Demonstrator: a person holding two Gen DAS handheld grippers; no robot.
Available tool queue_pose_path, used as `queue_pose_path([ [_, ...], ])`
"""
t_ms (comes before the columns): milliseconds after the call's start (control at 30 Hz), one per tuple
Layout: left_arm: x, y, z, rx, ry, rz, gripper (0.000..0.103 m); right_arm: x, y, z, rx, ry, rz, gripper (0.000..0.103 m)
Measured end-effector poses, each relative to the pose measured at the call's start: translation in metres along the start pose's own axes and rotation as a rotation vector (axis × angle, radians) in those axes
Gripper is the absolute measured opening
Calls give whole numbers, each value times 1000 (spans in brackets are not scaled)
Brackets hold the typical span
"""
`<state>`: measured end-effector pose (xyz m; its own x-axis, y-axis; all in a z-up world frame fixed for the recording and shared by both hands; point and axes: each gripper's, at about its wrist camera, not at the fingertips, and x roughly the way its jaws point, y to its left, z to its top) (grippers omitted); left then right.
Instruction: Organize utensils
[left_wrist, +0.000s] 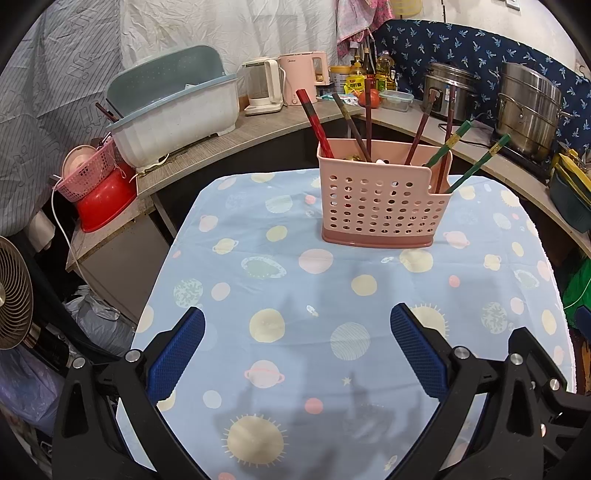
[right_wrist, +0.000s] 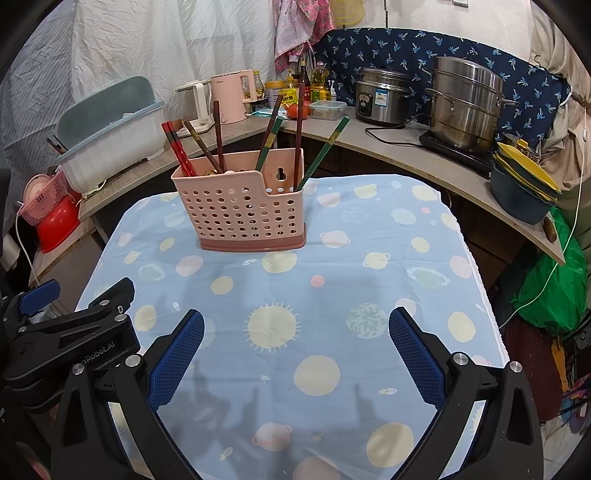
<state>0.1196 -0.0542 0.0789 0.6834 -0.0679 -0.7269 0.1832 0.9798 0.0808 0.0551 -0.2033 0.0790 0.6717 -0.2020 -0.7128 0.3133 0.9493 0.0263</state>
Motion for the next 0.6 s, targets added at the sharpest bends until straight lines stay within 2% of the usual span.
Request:
queue_pose_path([
  [600, 0, 0, 0, -1, -2, 2, 96, -2, -1, 0, -2, -3, -3, 97],
])
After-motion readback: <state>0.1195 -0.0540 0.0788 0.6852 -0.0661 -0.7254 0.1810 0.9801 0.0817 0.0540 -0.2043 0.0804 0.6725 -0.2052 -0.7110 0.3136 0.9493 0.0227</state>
